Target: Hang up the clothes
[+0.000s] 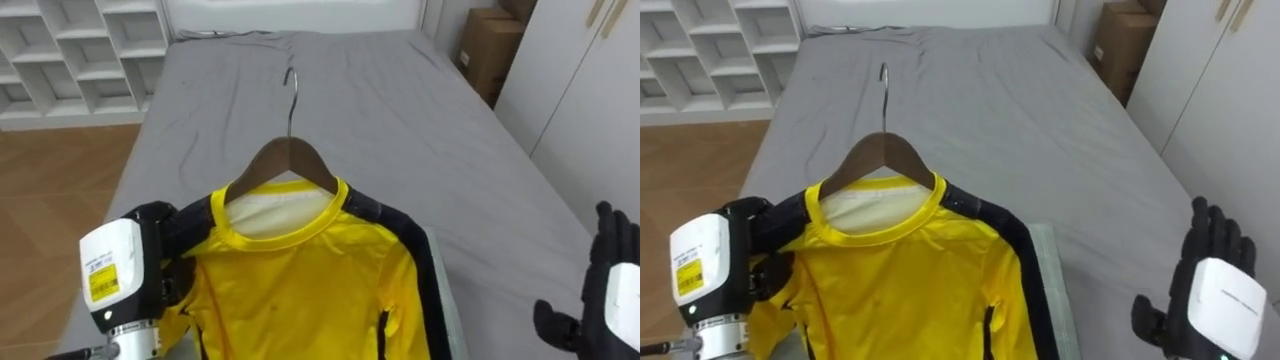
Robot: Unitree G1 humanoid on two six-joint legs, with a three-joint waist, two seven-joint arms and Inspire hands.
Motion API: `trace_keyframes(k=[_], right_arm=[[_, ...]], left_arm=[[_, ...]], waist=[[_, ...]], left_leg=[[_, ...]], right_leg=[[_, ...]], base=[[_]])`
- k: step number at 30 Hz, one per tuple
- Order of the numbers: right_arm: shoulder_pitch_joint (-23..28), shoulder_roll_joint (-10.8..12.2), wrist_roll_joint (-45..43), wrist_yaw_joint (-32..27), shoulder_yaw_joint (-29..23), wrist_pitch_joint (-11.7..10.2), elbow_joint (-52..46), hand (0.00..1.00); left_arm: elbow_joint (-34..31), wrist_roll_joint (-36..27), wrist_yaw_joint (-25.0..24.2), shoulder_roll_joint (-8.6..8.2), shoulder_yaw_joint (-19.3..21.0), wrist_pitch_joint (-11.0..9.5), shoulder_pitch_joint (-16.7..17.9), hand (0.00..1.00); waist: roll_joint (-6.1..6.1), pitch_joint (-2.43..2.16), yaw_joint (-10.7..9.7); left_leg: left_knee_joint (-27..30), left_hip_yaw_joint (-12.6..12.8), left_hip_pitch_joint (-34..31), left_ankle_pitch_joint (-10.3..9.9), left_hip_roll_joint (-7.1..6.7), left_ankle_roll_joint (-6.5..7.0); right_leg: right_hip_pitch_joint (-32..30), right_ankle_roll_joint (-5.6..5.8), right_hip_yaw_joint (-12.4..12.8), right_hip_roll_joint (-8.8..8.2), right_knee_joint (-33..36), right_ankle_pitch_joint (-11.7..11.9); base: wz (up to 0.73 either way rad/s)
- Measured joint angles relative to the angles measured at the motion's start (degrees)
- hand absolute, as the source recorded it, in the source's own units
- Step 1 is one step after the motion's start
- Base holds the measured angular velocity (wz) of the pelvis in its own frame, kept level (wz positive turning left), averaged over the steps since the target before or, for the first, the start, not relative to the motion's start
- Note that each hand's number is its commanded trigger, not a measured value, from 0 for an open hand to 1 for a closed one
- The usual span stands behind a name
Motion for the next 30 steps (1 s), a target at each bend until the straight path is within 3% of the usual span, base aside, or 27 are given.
trace_keyframes(k=[9,14,18,21,26,30], right_arm=[[0.02,-0.15,0.40,0.92,3.72,0.04,-3.91,0.00],[0.35,-0.23,3.33,5.75,4.23,0.23,-9.42,0.00],[0.85,-0.54,8.43,11.94,5.46,-0.01,-10.23,0.00],[1.91,-1.89,14.41,18.52,6.88,0.06,-9.81,0.00],[1.89,-2.01,17.14,28.53,7.25,0.21,-9.65,0.00],[1.82,-2.32,17.10,36.03,7.55,0.54,-9.54,0.00]], left_arm=[[-3.18,0.86,-1.46,0.01,-0.91,1.29,0.00,1.00],[-6.24,3.95,-2.05,-0.04,-1.06,1.71,0.50,1.00],[-11.11,6.08,-2.43,-0.04,-1.32,1.21,3.67,1.00],[-11.11,6.05,-3.95,-0.02,-1.94,1.15,3.83,1.00],[-11.13,6.38,-5.35,-0.06,-1.94,1.19,3.83,1.00],[-11.18,8.16,-6.10,-0.08,-1.84,1.20,3.72,1.00]], waist=[[0.11,0.01,0.07],[0.25,0.05,0.39],[0.25,0.03,0.96],[0.22,0.04,1.69],[0.16,0.08,1.84],[-0.47,0.45,1.82]], left_leg=[[-0.11,-0.02,-0.17,0.00,-0.03,0.00],[-0.22,-0.10,-0.07,0.00,-0.03,0.00],[-0.28,-0.01,0.71,0.00,-0.03,0.00],[-0.27,-0.07,1.25,0.00,-0.04,0.00],[-0.29,-0.18,1.38,0.00,-0.04,0.00],[-0.27,-0.19,0.49,0.00,-0.09,0.00]], right_leg=[[0.02,0.00,0.52,0.00,0.17,0.00],[-0.01,0.00,0.37,0.01,0.01,0.00],[0.73,-0.01,0.52,0.01,0.09,0.01],[1.38,-0.01,0.48,0.01,0.12,0.01],[1.37,-0.01,0.34,0.01,0.10,0.01],[0.83,0.06,0.10,-0.08,-0.04,-0.04]], base=[[0.00],[0.00],[0.00],[0.00],[0.00],[0.00]])
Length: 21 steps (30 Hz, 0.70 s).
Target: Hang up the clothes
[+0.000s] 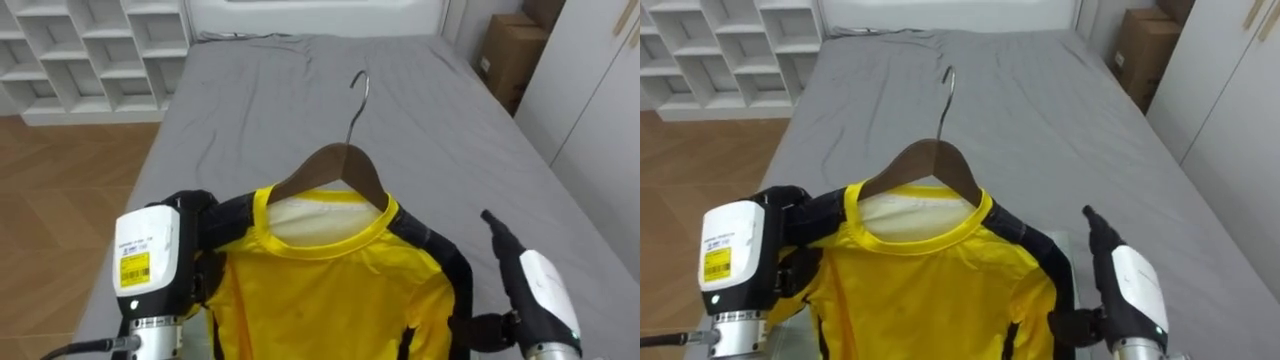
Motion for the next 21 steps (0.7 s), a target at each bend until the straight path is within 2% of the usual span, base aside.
trace_keyframes(k=[1,5,11,16,21], right_arm=[[0.00,0.00,-0.05,1.92,0.05,0.25,0.02,0.00],[-0.01,0.00,-0.19,6.34,0.07,0.82,0.02,0.00],[-0.04,0.00,-0.47,15.39,0.05,1.75,0.03,0.00],[-0.10,0.00,-0.72,19.24,-0.55,2.48,0.02,0.00],[-0.62,0.00,-1.67,20.56,-1.35,2.47,-0.18,0.00]], left_arm=[[0.00,0.60,-0.01,0.00,0.00,0.00,0.00,1.00],[-0.01,1.77,-0.01,-0.02,0.45,-0.01,0.00,1.00],[-0.04,2.86,-0.97,0.03,3.45,0.00,0.00,1.00],[-0.04,3.29,-2.38,0.21,3.91,0.00,0.00,1.00],[-0.04,3.27,-2.38,0.13,3.99,-0.06,0.00,1.00]], waist=[[-0.23,0.14,0.01],[-0.76,0.21,0.19],[-1.87,-0.25,0.42],[-2.41,-0.23,1.08],[-2.58,-0.13,1.29]], left_leg=[[0.05,-0.01,-0.10,0.00,0.00,0.00],[0.11,-0.03,-0.36,0.00,0.00,0.00],[0.19,-0.10,-0.53,0.00,0.03,0.00],[0.20,-0.14,-0.39,0.00,0.05,0.00],[0.17,-0.17,-0.47,0.00,0.05,0.00]], right_leg=[[-0.04,0.01,-0.04,0.00,-0.04,-0.01],[-0.14,0.04,-0.20,-0.01,-0.16,-0.03],[-0.51,-0.02,-0.30,-0.01,0.09,0.01],[-0.52,-0.05,-0.38,-0.03,0.12,0.03],[-0.64,-0.05,-0.47,-0.03,0.11,0.03]], base=[[0.00],[0.00],[0.00],[0.00],[0.00]])
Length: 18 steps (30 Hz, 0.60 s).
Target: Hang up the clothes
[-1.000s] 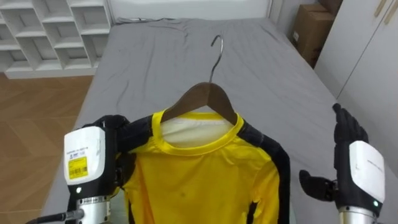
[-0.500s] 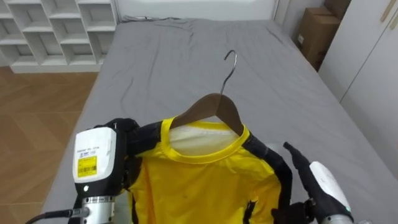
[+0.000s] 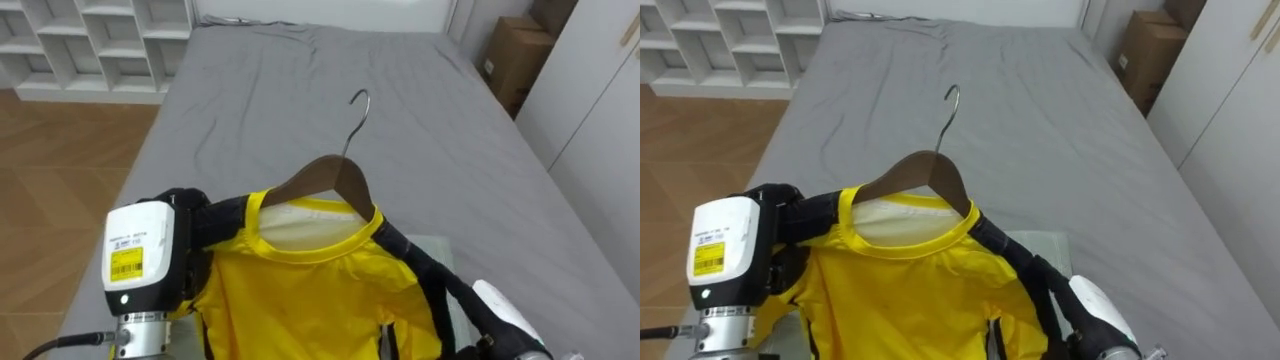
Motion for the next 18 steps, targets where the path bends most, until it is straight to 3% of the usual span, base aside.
trace_keyframes(k=[6,13,18], right_arm=[[-0.40,0.07,-4.04,-0.46,-0.30,-0.06,-1.16,0.00],[-1.31,0.14,-6.22,-4.95,-0.42,-0.22,-2.30,0.00],[-1.82,0.26,-6.28,-9.15,-0.61,-0.29,-2.31,0.00]], left_arm=[[0.00,0.01,0.06,-0.07,-0.02,-0.24,0.00,1.00],[0.00,-0.01,0.35,-1.56,-0.46,-0.31,0.00,1.00],[0.00,-0.06,1.93,-1.74,-0.46,-0.37,0.01,1.00]], waist=[[-0.21,0.16,-0.05],[0.40,0.55,-0.02],[0.96,0.62,-0.15]], left_leg=[[-0.02,0.00,-0.23,0.00,-0.01,0.00],[-0.10,-0.28,-0.24,0.00,-0.03,0.00],[-0.12,-0.16,-0.28,0.00,-0.04,0.00]], right_leg=[[0.04,0.00,0.06,0.00,0.02,0.00],[0.05,0.01,0.10,0.00,-0.10,-0.01],[-0.20,0.01,0.10,0.00,-0.11,-0.01]], base=[[0.00],[0.01],[0.00]])
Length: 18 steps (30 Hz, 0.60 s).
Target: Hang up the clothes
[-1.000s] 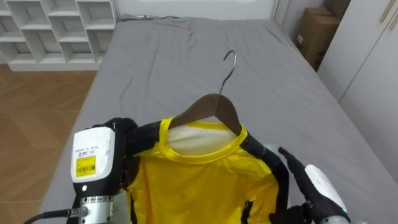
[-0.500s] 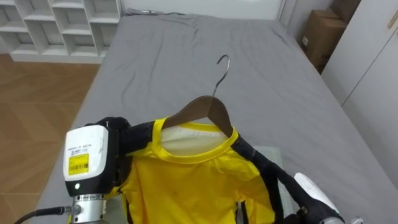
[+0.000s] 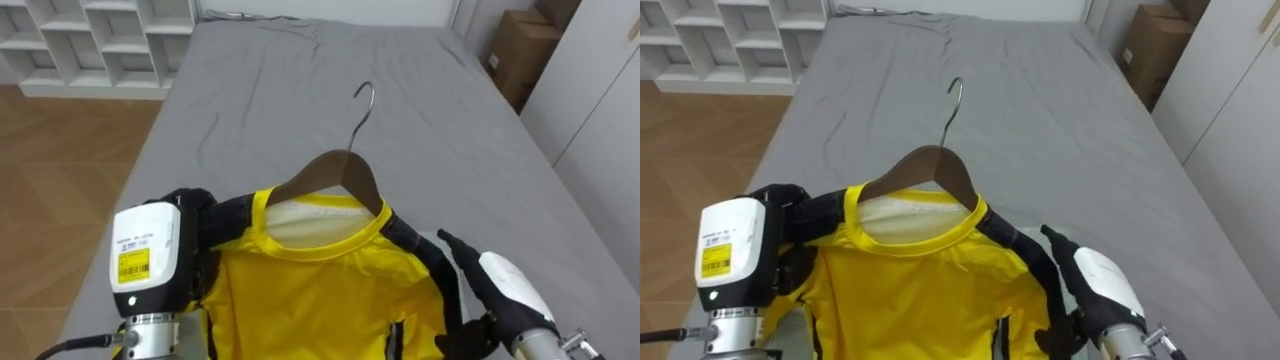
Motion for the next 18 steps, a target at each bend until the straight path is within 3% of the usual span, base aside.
trace_keyframes(k=[9,12,15,18], right_arm=[[0.02,1.72,-1.14,-8.77,-0.35,-1.17,-0.03,0.00],[0.02,2.86,0.02,-11.35,-0.28,-1.77,-0.03,0.00],[0.04,3.53,0.26,-13.31,-0.18,-1.80,-0.03,0.00],[0.03,4.33,0.25,-15.10,-0.18,-1.81,-0.03,0.00]], left_arm=[[0.01,-0.09,0.62,-0.05,-1.18,0.00,0.02,1.00],[0.04,-0.19,0.64,-0.08,-2.70,0.01,0.26,1.00],[0.12,-0.20,0.64,-0.10,-3.58,0.01,0.51,1.00],[0.13,-0.20,0.64,-0.29,-3.63,0.07,0.51,1.00]], waist=[[0.73,-0.30,-0.64],[1.36,-0.63,-0.66],[2.24,-0.64,-0.68],[2.36,-0.59,-1.29]], left_leg=[[0.13,-0.18,0.36,0.00,0.00,0.00],[0.12,-0.17,0.86,0.00,0.00,0.00],[0.04,-0.03,1.27,0.00,-0.04,0.00],[0.10,-0.22,1.55,0.00,-0.03,0.00]], right_leg=[[0.85,-0.01,0.11,-0.01,0.09,0.01],[1.04,-0.01,0.51,0.00,0.14,0.01],[1.54,-0.01,0.78,0.00,0.14,0.01],[1.87,-0.01,0.68,0.01,0.11,0.01]], base=[[0.01],[-0.01],[-0.03],[0.03]])
